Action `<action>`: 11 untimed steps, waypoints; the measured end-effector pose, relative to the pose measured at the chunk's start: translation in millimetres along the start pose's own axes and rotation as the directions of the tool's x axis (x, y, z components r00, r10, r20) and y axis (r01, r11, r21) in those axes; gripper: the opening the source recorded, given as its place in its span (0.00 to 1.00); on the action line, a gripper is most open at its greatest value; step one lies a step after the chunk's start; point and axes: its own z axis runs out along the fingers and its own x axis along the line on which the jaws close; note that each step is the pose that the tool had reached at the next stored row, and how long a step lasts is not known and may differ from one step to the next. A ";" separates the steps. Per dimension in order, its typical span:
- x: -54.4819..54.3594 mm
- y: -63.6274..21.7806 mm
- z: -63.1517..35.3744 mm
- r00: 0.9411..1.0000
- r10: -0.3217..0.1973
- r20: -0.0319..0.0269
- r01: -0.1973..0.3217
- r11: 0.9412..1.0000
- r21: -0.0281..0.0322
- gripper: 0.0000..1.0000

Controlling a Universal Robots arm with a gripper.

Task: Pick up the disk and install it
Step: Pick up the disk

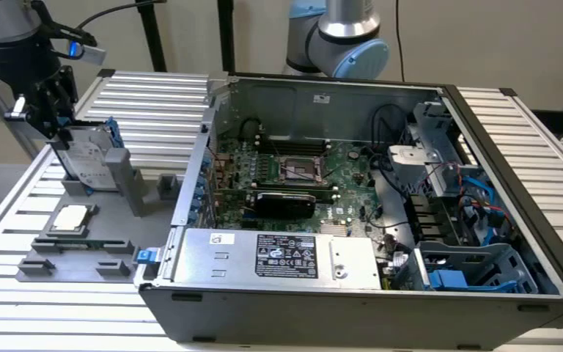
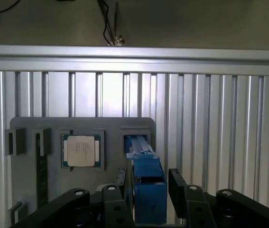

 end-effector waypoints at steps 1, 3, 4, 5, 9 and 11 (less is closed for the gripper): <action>0.0 0.0 0.0 1.000 0.000 -0.001 0.000 1.000 0.000 1.00; 0.0 0.0 0.3 1.000 0.000 -0.003 0.000 1.000 0.000 1.00; 0.0 -0.1 0.4 1.000 0.000 -0.003 0.000 1.000 0.000 1.00; 0.0 -0.1 0.6 1.000 0.000 -0.004 0.000 1.000 0.000 1.00; 0.0 -0.3 0.8 1.000 0.000 -0.004 0.000 1.000 0.000 1.00; 0.0 -0.3 0.8 1.000 0.000 -0.004 0.000 1.000 0.000 0.00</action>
